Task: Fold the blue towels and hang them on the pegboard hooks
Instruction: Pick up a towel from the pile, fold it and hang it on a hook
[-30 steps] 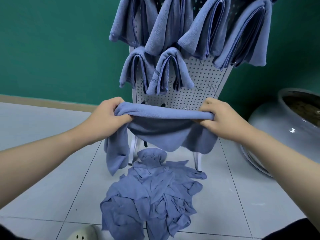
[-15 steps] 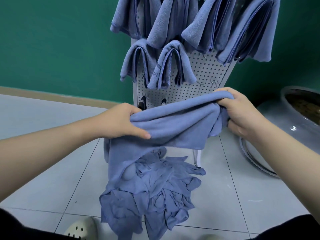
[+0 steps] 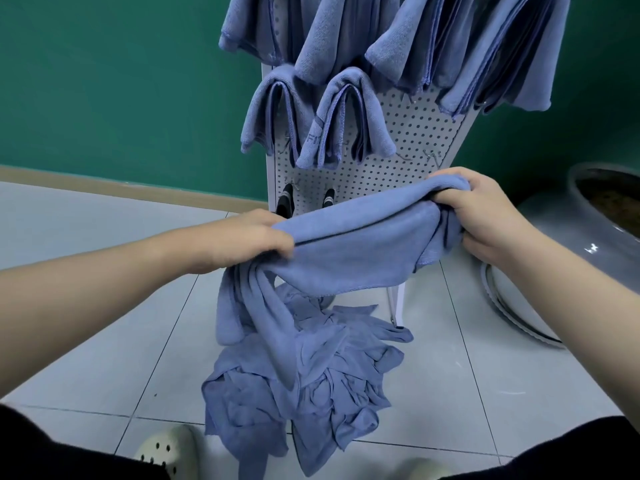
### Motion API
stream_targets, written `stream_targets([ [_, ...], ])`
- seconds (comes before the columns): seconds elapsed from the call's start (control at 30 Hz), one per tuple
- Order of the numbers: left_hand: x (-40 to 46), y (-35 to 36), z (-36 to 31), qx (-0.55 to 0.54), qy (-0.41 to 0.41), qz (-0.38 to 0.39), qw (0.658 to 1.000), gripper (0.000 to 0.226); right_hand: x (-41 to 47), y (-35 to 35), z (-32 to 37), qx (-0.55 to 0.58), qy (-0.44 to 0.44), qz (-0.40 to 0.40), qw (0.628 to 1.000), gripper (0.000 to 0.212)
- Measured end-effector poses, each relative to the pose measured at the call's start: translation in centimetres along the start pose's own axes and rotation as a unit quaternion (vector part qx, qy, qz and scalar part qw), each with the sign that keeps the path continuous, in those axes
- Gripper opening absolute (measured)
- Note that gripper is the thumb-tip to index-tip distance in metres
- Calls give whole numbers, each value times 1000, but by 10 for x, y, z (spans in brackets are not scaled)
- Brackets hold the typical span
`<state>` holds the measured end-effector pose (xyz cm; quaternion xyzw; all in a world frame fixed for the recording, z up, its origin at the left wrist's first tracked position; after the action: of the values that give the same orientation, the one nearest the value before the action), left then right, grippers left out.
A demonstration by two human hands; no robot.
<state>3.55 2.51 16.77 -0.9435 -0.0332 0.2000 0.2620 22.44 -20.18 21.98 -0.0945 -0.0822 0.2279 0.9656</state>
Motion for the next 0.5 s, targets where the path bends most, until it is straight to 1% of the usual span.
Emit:
stream_targets([
  [0.07, -2, 6, 2, 48, -16, 12, 999, 61, 2, 2, -4, -6, 1, 1, 1000, 23],
  [0.13, -2, 8, 4, 102, -23, -4, 995, 61, 4, 4, -7, -20, 0, 0, 1000, 22],
  [0.17, -3, 9, 3, 118, -25, -14, 993, 56, 5, 5, -9, -29, 0, 0, 1000, 22],
  [0.23, -4, 13, 1, 126, -20, -18, 992, 38, 5, 7, -13, -47, 0, -2, 999, 20],
  [0.3, -7, 19, -1, 97, -20, -2, 995, 19, 6, 8, -16, -86, -5, -5, 996, 17],
  [0.33, -8, 21, -2, 74, -23, 6, 997, 15, 7, 8, -17, -114, -9, -7, 993, 16],
  [0.37, -9, 22, -2, 48, -23, 11, 999, 15, 7, 9, -18, -140, -10, -11, 990, 15],
  [0.43, -9, 23, -6, -10, -8, 17, 1000, 26, 8, 7, -27, -185, 9, -22, 982, 17],
  [0.5, -9, 22, -13, -76, 15, 21, 997, 31, 8, 11, -38, -237, 42, -5, 971, 31],
])
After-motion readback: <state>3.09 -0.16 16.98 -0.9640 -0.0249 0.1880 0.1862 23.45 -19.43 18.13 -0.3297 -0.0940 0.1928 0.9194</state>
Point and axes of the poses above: each hand's wrist, its own x-axis towards the middle knuckle, its own y-axis out of the palm, z = x × y, the point moved 10 cm from there along x, towards the middle knuckle, and after that the axes turned 3 degrees about -y, right-handed, at the moved point
